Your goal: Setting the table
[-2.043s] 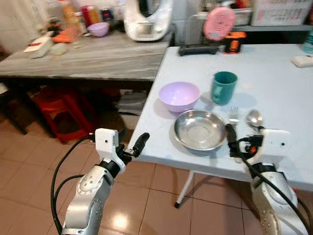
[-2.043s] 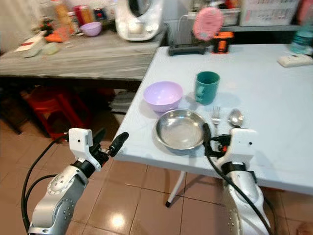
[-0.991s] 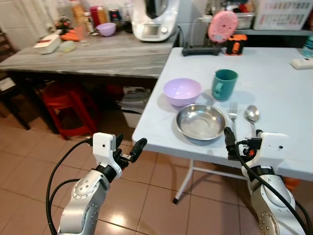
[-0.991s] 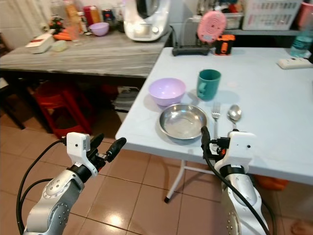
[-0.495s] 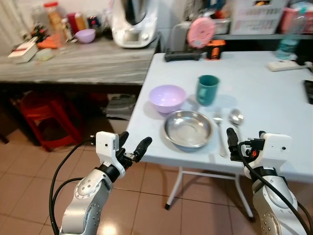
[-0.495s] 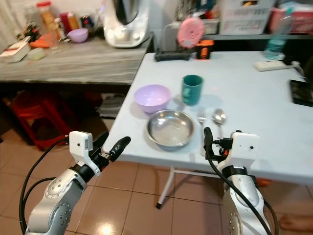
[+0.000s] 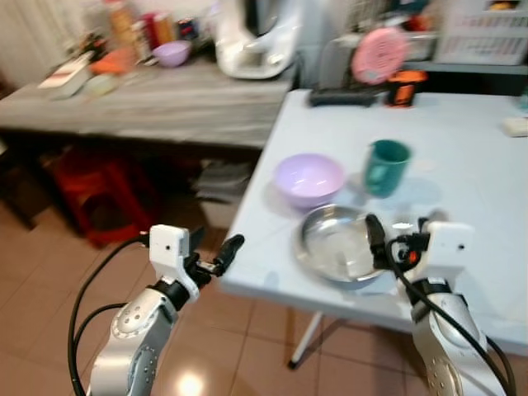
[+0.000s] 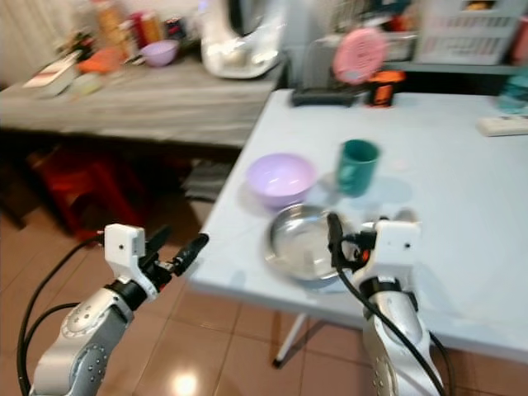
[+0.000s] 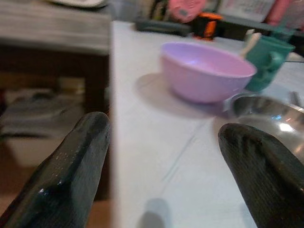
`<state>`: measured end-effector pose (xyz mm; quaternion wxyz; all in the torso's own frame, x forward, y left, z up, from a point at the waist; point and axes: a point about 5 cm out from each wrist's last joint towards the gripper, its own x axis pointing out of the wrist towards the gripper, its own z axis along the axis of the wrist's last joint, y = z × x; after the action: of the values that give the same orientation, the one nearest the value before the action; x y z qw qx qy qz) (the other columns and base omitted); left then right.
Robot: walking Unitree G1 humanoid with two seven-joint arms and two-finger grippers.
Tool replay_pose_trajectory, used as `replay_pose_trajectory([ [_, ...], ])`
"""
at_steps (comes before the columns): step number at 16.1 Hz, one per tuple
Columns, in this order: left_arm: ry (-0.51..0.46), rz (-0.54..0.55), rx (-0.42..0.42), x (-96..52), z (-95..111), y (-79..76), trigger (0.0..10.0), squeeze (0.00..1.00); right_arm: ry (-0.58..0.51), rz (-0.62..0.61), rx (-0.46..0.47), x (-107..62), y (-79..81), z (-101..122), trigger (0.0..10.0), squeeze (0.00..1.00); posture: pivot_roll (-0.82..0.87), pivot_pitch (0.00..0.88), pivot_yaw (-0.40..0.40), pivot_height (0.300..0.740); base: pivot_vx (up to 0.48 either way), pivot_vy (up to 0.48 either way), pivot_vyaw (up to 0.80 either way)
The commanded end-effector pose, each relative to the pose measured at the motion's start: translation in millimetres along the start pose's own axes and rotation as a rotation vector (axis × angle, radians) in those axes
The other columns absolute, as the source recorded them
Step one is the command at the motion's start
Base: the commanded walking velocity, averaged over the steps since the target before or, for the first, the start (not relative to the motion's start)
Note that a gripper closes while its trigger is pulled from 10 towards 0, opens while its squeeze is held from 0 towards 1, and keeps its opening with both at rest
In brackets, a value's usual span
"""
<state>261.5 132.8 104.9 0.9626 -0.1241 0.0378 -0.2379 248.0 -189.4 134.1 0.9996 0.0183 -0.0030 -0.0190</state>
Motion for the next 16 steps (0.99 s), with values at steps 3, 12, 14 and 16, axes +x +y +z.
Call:
replay_pose_trajectory([
  [3,0.0,-0.028,0.005,1.6,2,-5.2,10.0,0.0,-0.004,-0.005,0.001,-0.3,-1.8,2,10.0,0.0,-0.09,0.016,0.084,0.74,0.0,0.0,0.0],
  [12,0.114,-0.239,0.058,-15.2,-6,-6.4,10.0,0.0,0.075,-0.048,-0.055,-5.9,-19.2,-3,10.0,0.0,-0.09,0.024,0.077,0.74,0.0,0.0,0.0],
  [14,0.132,-0.275,0.089,-16.7,-8,-6.5,10.0,0.0,0.105,-0.036,-0.059,-9.7,-25.6,-5,10.0,0.0,-0.1,0.03,0.078,0.74,0.0,0.0,0.0],
  [16,0.131,-0.293,0.094,-15.2,-7,-7.7,10.0,0.0,0.134,-0.009,-0.041,-8.3,-27.4,-6,10.0,0.0,-0.11,0.041,0.082,0.74,0.0,0.0,0.0],
])
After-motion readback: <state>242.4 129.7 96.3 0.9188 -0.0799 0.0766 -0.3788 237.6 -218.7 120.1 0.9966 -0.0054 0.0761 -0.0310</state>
